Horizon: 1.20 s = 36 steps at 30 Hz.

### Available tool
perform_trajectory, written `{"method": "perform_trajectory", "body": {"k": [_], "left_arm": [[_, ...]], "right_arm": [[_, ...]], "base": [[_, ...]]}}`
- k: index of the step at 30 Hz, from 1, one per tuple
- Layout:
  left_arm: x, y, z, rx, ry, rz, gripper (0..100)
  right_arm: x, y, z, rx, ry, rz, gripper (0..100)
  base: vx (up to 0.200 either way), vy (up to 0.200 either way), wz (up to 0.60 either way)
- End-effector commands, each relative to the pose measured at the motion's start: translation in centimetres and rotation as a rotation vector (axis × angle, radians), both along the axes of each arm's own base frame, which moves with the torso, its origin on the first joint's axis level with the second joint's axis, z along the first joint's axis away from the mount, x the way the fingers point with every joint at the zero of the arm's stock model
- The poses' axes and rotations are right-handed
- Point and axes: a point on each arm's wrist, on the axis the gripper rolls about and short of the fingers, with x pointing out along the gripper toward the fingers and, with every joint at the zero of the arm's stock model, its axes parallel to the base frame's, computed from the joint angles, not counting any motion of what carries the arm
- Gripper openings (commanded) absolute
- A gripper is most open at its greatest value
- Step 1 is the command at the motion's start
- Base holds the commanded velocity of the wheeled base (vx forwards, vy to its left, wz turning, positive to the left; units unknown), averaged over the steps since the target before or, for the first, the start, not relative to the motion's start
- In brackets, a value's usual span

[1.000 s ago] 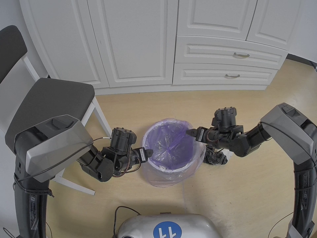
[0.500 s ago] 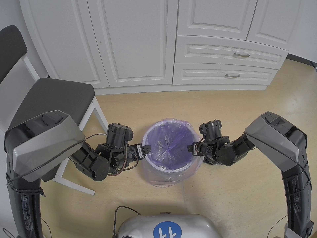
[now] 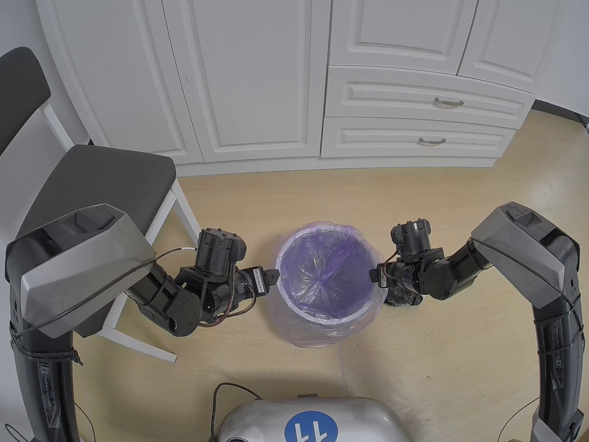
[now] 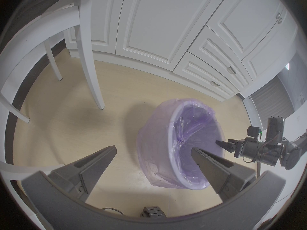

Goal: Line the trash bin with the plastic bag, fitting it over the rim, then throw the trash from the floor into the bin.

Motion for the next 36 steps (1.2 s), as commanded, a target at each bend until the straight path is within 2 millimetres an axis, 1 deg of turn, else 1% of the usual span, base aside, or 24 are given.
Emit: {"method": "perform_trajectory", "body": {"k": [1,6,7,8,12,14,15,16,17,20,21,23,24,25,26,27,28,30,31,32,33,34,35,36], "left_arm": [[0.0,0.0,0.1,-0.001,-0.002,0.001,100],[-0.5,0.2,0.9,-0.008,-0.012,-0.002,100],[-0.5,0.2,0.9,-0.008,-0.012,-0.002,100],[-0.7,0.2,1.3,-0.008,-0.019,-0.005,100],[-1.6,0.3,3.0,-0.022,-0.044,-0.014,100],[-1.6,0.3,3.0,-0.022,-0.044,-0.014,100],[-3.5,0.8,5.5,-0.039,-0.08,-0.029,100],[-3.9,0.9,6.0,-0.043,-0.086,-0.032,100],[-5.0,1.2,7.1,-0.053,-0.102,-0.046,100],[-7.1,1.9,9.3,-0.041,-0.152,-0.083,100],[-7.1,1.9,9.3,-0.041,-0.152,-0.083,100],[-9.7,2.6,11.0,-0.012,-0.204,-0.133,100],[-10.7,2.8,11.5,-0.003,-0.218,-0.148,100],[-10.9,2.9,11.6,-0.002,-0.224,-0.151,100],[-12.5,3.3,12.4,0.008,-0.249,-0.177,100],[-13.6,3.7,12.9,0.006,-0.269,-0.193,100],[-14.3,4.0,13.3,0.002,-0.279,-0.201,100],[-16.3,4.7,14.0,-0.008,-0.3,-0.219,100],[-16.5,4.8,14.0,-0.009,-0.303,-0.22,100],[-18.0,5.4,14.4,-0.017,-0.317,-0.23,100],[-18.4,5.7,14.5,-0.021,-0.324,-0.231,100],[-20.4,6.7,14.7,-0.033,-0.344,-0.245,100],[-20.4,6.7,14.7,-0.033,-0.344,-0.245,100],[-21.9,7.7,14.6,-0.039,-0.363,-0.253,100]], "right_arm": [[-0.2,-0.2,1.7,0.024,-0.03,0.0,100],[-1.2,1.1,3.4,0.128,-0.042,0.021,100],[-1.2,1.1,3.4,0.128,-0.042,0.021,100],[-1.8,1.4,4.3,0.173,-0.041,0.052,100],[-3.4,1.4,6.3,0.239,-0.041,0.093,100],[-3.4,1.4,6.3,0.239,-0.041,0.093,100],[-5.1,0.7,7.5,0.251,-0.04,0.089,100],[-5.5,0.5,7.8,0.256,-0.041,0.085,100],[-6.2,0.2,8.3,0.268,-0.04,0.078,100],[-8.0,-0.6,9.9,0.299,-0.053,0.061,100],[-8.0,-0.6,9.9,0.299,-0.053,0.061,100],[-10.2,-1.4,11.7,0.323,-0.077,0.045,100],[-11.2,-1.7,12.3,0.328,-0.082,0.046,100],[-11.5,-1.8,12.4,0.328,-0.084,0.044,100],[-13.2,-2.4,13.1,0.323,-0.101,0.034,100],[-14.3,-2.9,13.5,0.314,-0.118,0.014,100],[-15.0,-3.3,13.6,0.309,-0.13,0.003,100],[-16.9,-4.2,14.2,0.287,-0.172,-0.017,100],[-17.0,-4.3,14.3,0.285,-0.173,-0.018,100],[-18.3,-5.1,15.1,0.261,-0.209,-0.021,100],[-18.7,-5.3,15.2,0.249,-0.216,-0.017,100],[-20.6,-6.4,16.4,0.198,-0.261,0.013,100],[-20.6,-6.4,16.4,0.198,-0.261,0.013,100],[-22.3,-7.4,17.2,0.152,-0.298,0.034,100]], "base": [[0.0,0.0,0.0],[0.0,0.0,0.0],[0.0,0.0,0.0],[0.0,0.0,0.0],[0.0,0.0,0.0],[0.0,0.0,0.0],[0.0,0.0,0.0],[0.0,0.0,0.0],[0.0,0.0,0.0],[0.0,0.0,0.0],[0.0,0.0,0.0],[0.0,0.0,0.0],[0.0,0.0,0.0],[0.0,0.0,0.0],[0.0,0.0,0.0],[0.0,0.0,0.0],[0.0,0.0,0.0],[0.0,0.0,0.0],[0.0,0.0,0.0],[0.0,0.0,0.0],[0.0,0.0,0.0],[0.0,0.0,0.0],[0.0,0.0,0.0],[0.0,0.0,0.0]]}}
